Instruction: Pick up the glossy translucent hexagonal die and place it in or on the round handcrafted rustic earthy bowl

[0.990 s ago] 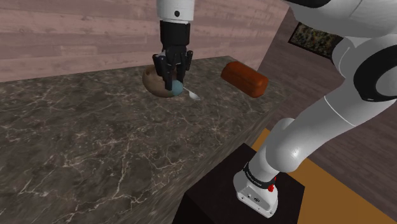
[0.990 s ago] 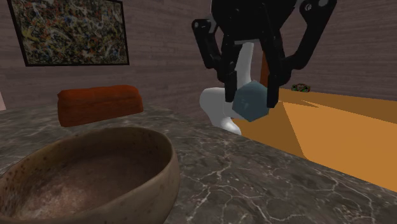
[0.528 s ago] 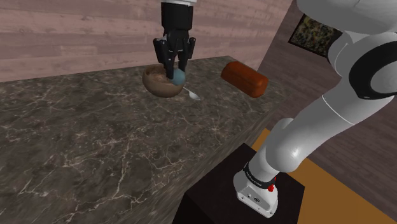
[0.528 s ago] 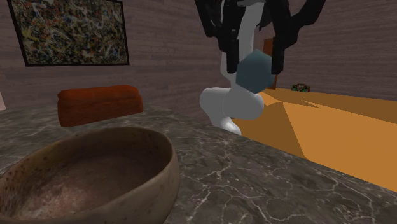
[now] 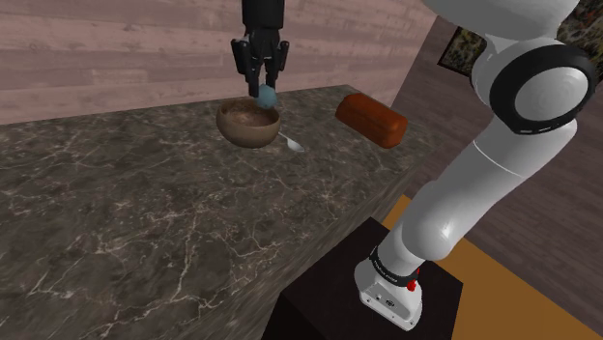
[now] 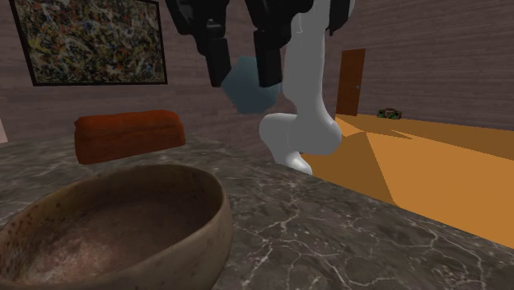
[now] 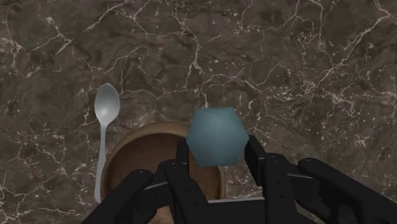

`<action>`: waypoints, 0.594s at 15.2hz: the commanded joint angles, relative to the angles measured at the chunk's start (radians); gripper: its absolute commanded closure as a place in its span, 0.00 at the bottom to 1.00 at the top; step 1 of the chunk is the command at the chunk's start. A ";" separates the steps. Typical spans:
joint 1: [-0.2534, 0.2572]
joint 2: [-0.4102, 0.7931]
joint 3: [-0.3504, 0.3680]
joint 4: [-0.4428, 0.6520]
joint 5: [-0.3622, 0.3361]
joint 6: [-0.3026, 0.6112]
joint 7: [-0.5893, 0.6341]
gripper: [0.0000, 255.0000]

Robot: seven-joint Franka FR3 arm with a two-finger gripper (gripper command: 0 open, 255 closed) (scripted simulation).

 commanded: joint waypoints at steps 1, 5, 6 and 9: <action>-0.013 0.056 -0.013 0.067 -0.023 -0.015 -0.027 1.00; -0.037 0.178 -0.037 0.218 -0.066 -0.053 -0.079 1.00; -0.043 0.222 -0.043 0.276 -0.080 -0.069 -0.095 1.00; -0.047 0.200 -0.046 0.205 -0.075 -0.019 -0.101 1.00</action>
